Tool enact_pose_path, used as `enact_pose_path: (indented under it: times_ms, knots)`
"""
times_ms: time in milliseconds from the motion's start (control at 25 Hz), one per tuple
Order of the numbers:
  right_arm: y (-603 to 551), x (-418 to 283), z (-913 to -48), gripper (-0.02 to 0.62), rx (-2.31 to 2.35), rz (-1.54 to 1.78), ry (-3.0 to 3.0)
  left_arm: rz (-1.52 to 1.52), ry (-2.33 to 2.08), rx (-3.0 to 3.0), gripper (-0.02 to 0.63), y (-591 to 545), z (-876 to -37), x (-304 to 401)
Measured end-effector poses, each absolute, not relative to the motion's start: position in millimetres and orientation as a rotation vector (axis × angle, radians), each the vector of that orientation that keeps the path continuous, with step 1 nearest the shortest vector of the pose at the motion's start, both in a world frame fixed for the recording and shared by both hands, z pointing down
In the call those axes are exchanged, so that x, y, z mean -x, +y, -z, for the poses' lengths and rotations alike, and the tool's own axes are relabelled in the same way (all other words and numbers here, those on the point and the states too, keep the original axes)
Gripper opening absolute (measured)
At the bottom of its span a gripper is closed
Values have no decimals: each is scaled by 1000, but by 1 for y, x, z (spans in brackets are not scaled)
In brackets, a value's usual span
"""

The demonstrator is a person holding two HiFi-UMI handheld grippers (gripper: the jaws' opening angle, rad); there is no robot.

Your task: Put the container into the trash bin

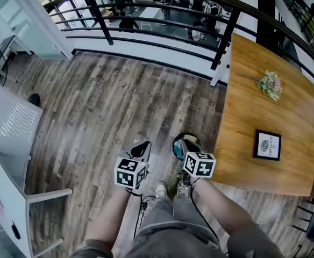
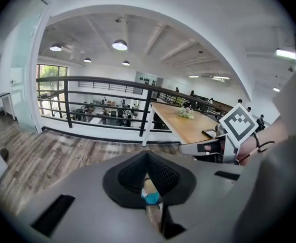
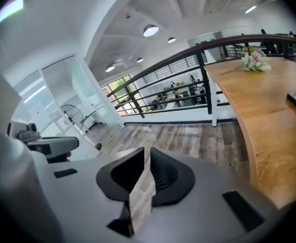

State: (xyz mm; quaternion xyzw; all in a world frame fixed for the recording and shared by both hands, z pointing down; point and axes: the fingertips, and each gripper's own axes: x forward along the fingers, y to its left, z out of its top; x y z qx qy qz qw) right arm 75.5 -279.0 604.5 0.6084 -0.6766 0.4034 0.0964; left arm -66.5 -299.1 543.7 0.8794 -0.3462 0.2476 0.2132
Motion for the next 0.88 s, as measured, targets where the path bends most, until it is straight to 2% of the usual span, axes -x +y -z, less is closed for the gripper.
enact_pose_path:
  times_ms: [360,880]
  knots:
    - [-257,-52,-462,52,-1535,-683,-2327,-463,-1051,-2554,15,-285,-428,80]
    - [-233,-39,-272,47,-1489,-247,-2586,-223,-1209,-2846,15,-280,-259,91]
